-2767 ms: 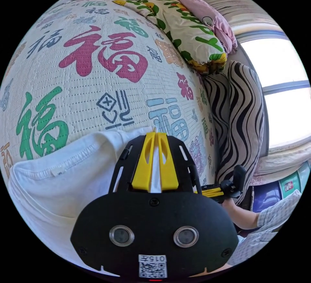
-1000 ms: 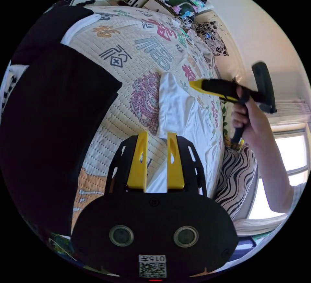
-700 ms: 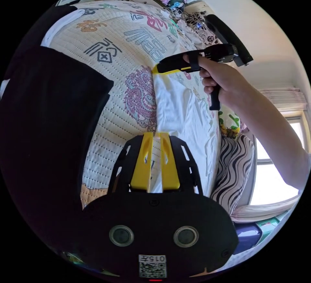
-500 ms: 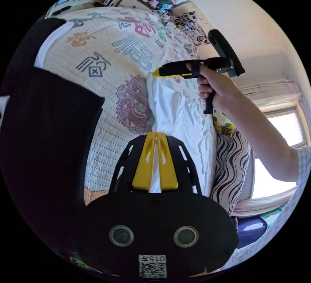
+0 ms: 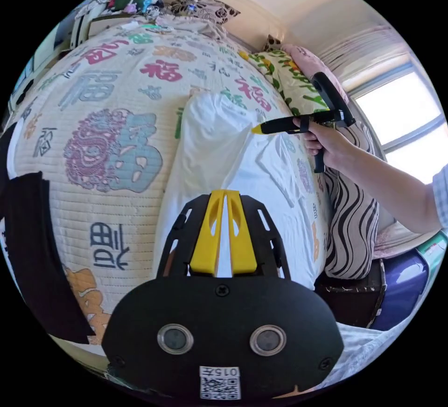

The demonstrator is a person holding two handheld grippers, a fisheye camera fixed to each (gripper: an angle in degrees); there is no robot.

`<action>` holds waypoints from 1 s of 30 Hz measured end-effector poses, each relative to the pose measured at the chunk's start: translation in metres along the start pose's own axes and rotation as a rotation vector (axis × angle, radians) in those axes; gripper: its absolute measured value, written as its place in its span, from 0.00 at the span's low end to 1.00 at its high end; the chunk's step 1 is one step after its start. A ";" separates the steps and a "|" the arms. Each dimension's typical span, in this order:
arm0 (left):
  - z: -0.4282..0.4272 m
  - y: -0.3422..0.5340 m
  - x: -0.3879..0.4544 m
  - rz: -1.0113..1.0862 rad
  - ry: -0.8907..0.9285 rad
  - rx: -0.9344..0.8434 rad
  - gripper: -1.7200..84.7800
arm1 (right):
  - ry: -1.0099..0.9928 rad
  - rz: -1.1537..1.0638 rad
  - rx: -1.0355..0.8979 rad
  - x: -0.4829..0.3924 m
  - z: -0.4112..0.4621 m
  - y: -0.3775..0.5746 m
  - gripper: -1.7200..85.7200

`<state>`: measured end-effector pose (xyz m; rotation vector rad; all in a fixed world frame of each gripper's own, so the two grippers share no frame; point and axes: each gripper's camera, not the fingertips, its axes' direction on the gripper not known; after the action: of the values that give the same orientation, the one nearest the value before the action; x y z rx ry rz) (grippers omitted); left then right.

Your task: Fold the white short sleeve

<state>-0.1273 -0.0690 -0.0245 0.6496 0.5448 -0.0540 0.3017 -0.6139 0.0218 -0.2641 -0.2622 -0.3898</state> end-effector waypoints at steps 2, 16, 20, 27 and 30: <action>0.008 -0.002 0.009 0.020 0.033 -0.049 0.02 | 0.059 0.054 -0.034 0.013 0.006 0.009 0.07; 0.042 -0.025 0.031 0.072 -0.165 -0.098 0.02 | -0.021 -0.042 -0.088 0.022 0.015 -0.009 0.03; 0.040 -0.027 0.040 0.086 -0.178 -0.074 0.01 | 0.030 -0.026 -0.009 0.033 -0.011 0.004 0.02; 0.056 -0.036 0.031 0.017 -0.128 -0.089 0.02 | 0.036 -0.007 -0.079 0.053 -0.011 0.012 0.02; 0.055 -0.043 0.032 0.026 -0.103 -0.085 0.03 | 0.033 0.021 -0.014 0.055 -0.024 0.013 0.05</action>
<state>-0.0832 -0.1321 -0.0281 0.5675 0.4368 -0.0398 0.3609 -0.6281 0.0133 -0.2733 -0.2242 -0.3745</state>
